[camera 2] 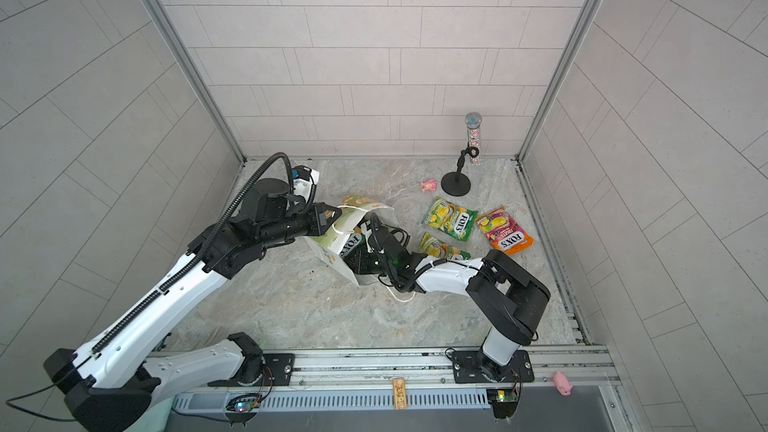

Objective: Take the snacks out of the paper bag
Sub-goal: 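Adjust the right gripper inside the bag above the green packets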

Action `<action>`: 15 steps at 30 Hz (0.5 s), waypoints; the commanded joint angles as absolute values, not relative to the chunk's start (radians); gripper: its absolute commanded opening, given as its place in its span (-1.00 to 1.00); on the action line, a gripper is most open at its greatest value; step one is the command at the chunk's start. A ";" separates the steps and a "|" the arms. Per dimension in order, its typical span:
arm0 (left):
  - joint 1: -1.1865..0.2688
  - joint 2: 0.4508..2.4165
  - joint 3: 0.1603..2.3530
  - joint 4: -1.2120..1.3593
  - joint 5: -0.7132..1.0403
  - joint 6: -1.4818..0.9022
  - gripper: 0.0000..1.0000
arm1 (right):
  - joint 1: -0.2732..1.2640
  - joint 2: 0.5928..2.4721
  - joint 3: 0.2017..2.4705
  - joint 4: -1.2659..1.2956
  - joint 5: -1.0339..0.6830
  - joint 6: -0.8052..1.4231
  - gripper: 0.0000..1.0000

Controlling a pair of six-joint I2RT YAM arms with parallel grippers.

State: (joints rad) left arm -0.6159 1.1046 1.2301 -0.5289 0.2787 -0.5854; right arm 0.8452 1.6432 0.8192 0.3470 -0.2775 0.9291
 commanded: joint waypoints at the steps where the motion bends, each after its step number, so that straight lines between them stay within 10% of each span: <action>1: -0.617 1.090 1.256 -0.522 0.332 -0.556 -1.00 | 0.845 1.628 0.855 0.272 -0.160 0.973 -0.33; 15: -0.617 1.075 1.247 -0.526 0.370 -0.543 -1.00 | 0.838 1.639 0.940 0.141 0.005 1.051 -0.29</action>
